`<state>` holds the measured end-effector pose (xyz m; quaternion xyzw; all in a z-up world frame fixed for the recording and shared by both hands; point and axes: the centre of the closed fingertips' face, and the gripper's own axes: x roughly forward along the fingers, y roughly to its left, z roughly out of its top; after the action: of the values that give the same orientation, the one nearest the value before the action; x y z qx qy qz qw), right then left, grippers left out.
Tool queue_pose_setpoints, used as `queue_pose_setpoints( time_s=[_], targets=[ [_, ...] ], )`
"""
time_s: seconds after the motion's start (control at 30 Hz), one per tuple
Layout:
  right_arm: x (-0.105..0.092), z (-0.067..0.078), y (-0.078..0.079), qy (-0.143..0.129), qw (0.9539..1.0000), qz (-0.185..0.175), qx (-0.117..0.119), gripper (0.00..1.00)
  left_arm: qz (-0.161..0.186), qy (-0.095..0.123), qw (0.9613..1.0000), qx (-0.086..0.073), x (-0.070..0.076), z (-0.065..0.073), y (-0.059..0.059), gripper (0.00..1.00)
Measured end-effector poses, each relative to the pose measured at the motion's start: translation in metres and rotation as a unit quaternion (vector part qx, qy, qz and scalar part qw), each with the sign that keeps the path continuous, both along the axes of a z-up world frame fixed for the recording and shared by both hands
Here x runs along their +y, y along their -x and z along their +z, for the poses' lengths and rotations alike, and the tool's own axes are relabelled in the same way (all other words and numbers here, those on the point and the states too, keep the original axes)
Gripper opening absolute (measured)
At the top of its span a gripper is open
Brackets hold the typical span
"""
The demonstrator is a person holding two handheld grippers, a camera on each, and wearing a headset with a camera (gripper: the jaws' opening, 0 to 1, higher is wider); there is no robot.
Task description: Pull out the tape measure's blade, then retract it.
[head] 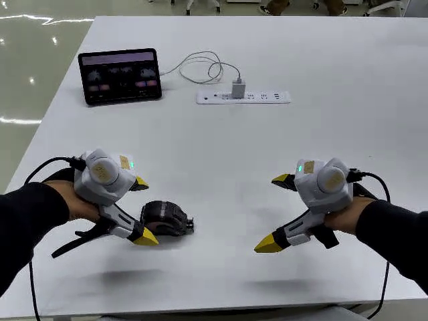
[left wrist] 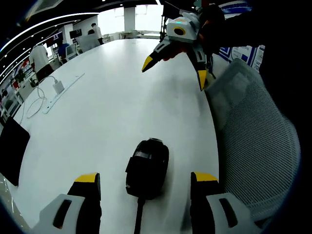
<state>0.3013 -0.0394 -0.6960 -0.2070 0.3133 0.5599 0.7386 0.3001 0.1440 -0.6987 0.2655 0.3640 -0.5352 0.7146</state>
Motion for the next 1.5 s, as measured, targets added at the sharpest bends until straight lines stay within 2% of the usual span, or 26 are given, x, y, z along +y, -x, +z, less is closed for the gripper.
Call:
queue_pose_setpoints(
  time_s=[0.17,0.3,0.37,0.53,0.6,0.77,0.87,0.93,0.97,1.17,1.3,1.4,1.5],
  targets=[
    [0.008,-0.003,0.000,0.001,1.0000,0.007,0.004,0.96,-0.016,-0.007,0.9998,0.001,-0.007,-0.001,-0.001,0.66],
    [0.017,-0.002,0.000,-0.002,0.9999,0.012,0.005,0.93,-0.028,-0.011,0.9995,0.004,-0.013,-0.003,-0.001,0.57],
    [0.024,-0.003,0.000,-0.003,0.9998,0.016,0.007,0.93,-0.037,-0.014,0.9992,-0.001,-0.016,-0.004,-0.002,0.52],
    [0.042,-0.007,0.003,-0.001,0.9994,0.033,0.010,0.90,-0.050,-0.022,0.9985,0.006,-0.019,-0.009,-0.001,0.48],
    [0.051,-0.008,0.005,-0.007,0.9991,0.038,0.015,0.89,-0.058,-0.031,0.9978,0.001,-0.019,-0.010,-0.001,0.44],
    [0.072,-0.015,0.010,0.000,0.9981,0.061,0.012,0.84,-0.071,-0.038,0.9968,0.004,-0.019,-0.012,0.001,0.36],
    [0.085,-0.016,0.011,-0.003,0.9977,0.065,0.015,0.81,-0.074,-0.041,0.9964,0.001,-0.019,-0.013,0.000,0.34],
    [0.093,-0.017,0.011,-0.004,0.9973,0.071,0.015,0.79,-0.079,-0.048,0.9957,-0.007,-0.018,-0.013,-0.003,0.32],
    [0.096,-0.018,0.011,-0.003,0.9972,0.073,0.014,0.79,-0.082,-0.047,0.9955,-0.005,-0.019,-0.013,-0.002,0.32],
    [0.113,-0.020,0.008,-0.002,0.9958,0.091,0.003,0.69,-0.093,-0.063,0.9935,-0.014,-0.017,-0.017,-0.003,0.31],
    [0.122,-0.023,0.006,-0.003,0.9954,0.096,-0.003,0.63,-0.092,-0.061,0.9938,-0.010,-0.017,-0.018,-0.004,0.31],
    [0.127,-0.024,0.003,-0.012,0.9960,0.089,0.005,0.58,-0.091,-0.062,0.9939,-0.005,-0.017,-0.018,-0.003,0.31],
    [0.129,-0.031,0.003,-0.001,0.9953,0.097,-0.001,0.52,-0.085,-0.065,0.9943,0.002,-0.018,-0.019,-0.004,0.31]
  ],
)
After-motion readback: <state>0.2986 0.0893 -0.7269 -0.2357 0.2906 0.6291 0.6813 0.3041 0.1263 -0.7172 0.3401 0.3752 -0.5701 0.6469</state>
